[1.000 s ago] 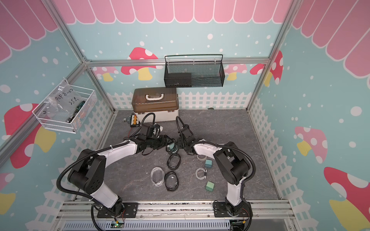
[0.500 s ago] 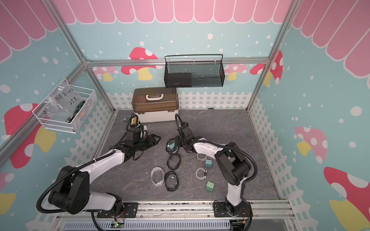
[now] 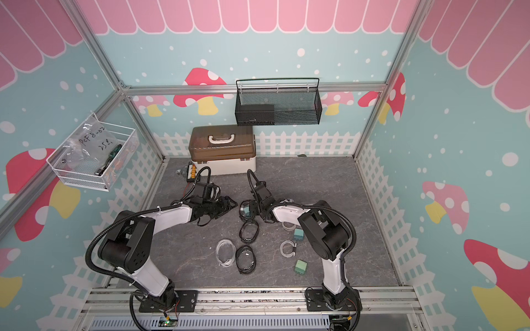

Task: Pack away charging kits
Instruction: Close the storage bag at the center of the board, then pick up the storage bag at the center of the board.

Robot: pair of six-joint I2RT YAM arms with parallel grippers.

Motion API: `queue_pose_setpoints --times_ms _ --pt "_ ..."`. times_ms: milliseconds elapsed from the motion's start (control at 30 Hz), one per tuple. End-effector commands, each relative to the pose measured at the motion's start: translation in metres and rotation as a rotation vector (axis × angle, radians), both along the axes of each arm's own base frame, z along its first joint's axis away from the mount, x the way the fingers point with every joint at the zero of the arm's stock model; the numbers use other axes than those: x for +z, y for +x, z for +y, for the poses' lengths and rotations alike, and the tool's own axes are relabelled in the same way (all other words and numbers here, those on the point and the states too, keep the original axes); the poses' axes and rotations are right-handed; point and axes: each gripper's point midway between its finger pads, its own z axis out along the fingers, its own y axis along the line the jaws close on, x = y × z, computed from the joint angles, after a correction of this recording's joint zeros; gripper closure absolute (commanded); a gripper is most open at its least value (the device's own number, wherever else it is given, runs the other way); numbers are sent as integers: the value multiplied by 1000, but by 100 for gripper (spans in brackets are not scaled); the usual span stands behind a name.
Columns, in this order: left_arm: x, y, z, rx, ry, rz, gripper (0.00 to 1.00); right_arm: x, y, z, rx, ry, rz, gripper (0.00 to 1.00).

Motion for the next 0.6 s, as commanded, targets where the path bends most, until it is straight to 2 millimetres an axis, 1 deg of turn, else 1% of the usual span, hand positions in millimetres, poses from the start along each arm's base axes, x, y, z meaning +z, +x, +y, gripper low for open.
queue_pose_setpoints --times_ms 0,67,167,267,567 --pt "4 0 -21 -63 -52 14 31 -29 -12 -13 -23 -53 67 84" --pt "2 0 -28 -86 -75 22 30 -33 -13 -14 -29 -56 73 88" --pt "-3 1 -32 -99 -90 40 30 -36 -13 -17 -40 -64 73 91" --pt "-8 2 -35 -114 -99 58 30 -36 -14 -17 -37 -61 73 92" --pt "-20 5 -45 -149 -129 98 30 -44 -15 -11 -21 -35 88 92"
